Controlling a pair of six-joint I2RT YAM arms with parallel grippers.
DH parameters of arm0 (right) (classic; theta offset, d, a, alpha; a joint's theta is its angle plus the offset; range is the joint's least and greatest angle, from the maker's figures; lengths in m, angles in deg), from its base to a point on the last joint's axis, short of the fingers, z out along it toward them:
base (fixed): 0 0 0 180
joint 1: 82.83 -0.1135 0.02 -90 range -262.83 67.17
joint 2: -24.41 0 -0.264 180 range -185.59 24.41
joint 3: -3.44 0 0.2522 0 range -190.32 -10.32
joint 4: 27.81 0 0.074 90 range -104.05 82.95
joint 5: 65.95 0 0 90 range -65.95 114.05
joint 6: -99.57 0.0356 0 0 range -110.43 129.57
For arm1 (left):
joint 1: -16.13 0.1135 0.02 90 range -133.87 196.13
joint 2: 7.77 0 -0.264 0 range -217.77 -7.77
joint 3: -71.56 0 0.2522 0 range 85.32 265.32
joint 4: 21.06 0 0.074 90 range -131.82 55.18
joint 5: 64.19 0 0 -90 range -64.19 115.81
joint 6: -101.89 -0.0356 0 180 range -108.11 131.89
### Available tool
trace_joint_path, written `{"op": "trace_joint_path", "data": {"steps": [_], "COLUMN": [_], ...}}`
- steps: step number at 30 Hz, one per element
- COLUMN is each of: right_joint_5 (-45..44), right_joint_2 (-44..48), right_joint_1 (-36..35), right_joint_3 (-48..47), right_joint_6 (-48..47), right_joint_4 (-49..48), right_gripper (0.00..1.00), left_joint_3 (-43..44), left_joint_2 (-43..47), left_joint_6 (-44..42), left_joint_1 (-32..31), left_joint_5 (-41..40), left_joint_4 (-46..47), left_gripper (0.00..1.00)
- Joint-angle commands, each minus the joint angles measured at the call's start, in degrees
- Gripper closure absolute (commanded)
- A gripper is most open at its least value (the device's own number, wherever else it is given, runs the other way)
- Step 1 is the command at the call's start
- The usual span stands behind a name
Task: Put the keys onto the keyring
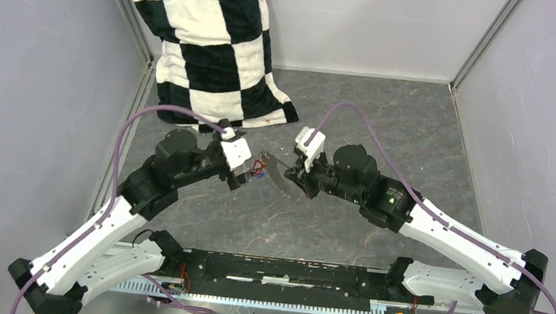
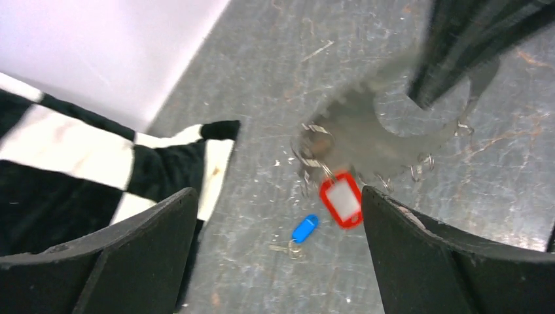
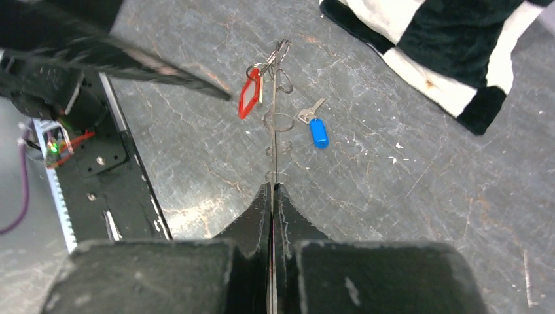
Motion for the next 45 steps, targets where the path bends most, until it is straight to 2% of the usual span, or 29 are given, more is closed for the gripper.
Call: {"op": "trace_joint_path", "data": {"steps": [1,4,5,7,14,18,24,28,31,35,36,38,40,43,45], "right_joint_5": [7.73,14.9,17.4,22.25,30.42,32.99,33.55,34.5,35.01,34.48,34.63,34.96,34.37,33.95,33.96], "right_joint_2": [-1.96,-3.65,-4.01,-5.11,-8.11,-8.87,-8.57,-8.96,-9.19,-9.06,-9.15,-9.1,-8.38,-7.12,-6.19], "right_joint_1": [4.43,8.26,9.19,10.8,13.43,14.24,14.44,14.5,14.53,14.53,14.54,14.56,14.65,15.38,16.1], "right_joint_3": [-5.37,-5.32,-4.97,-4.19,-2.19,0.07,3.41,5.2,6.31,7.13,7.13,7.11,7.13,7.46,7.95], "right_joint_6": [9.62,17.03,19.55,25.05,41.01,47.07,50.47,53.53,55.57,56.63,56.83,56.7,55.39,53.72,52.39], "right_joint_4": [-0.72,-4.62,-6.63,-11.35,-25.39,-29.9,-32.71,-35.08,-36.7,-36.76,-37.0,-37.87,-37.7,-36.68,-35.89], "right_gripper": [1.0,1.0,1.0,1.0,1.0,1.0,1.0,1.0,1.0,1.0,0.98,0.81,0.73,0.63,0.53], "left_joint_3": [-3.5,-7.1,-8.36,-10.36,-16.3,-22.73,-29.15,-29.27,-29.36,-29.01,-28.79,-28.1,-26.96,-24.4,-21.86], "left_joint_2": [8.71,14.78,16.27,17.43,16.0,16.53,17.69,18.56,19.15,21.36,21.92,22.63,22.85,22.71,22.49], "left_joint_6": [-13.54,-29.22,-32.55,-46.04,-78.71,-90.37,-91.16,-92.15,-93.79,-93.09,-93.07,-92.65,-91.21,-87.42,-83.25], "left_joint_1": [0.01,0.01,0.01,0.01,0.01,0.0,0.01,0.0,0.01,0.01,0.01,-0.01,0.01,0.01,0.01], "left_joint_5": [3.4,18.46,22.45,27.52,30.97,29.07,25.65,24.34,23.61,26.24,27.14,28.89,29.79,30.06,30.5], "left_joint_4": [5.72,1.12,-0.82,-4.74,-7.61,2.22,21.06,22.42,22.36,21.96,21.36,20.34,19.33,16.23,10.94], "left_gripper": [0.0,0.0,0.0,0.0,0.0,0.0,0.0,0.09,0.22,0.59,0.67,0.83,0.96,0.98,0.98]}}
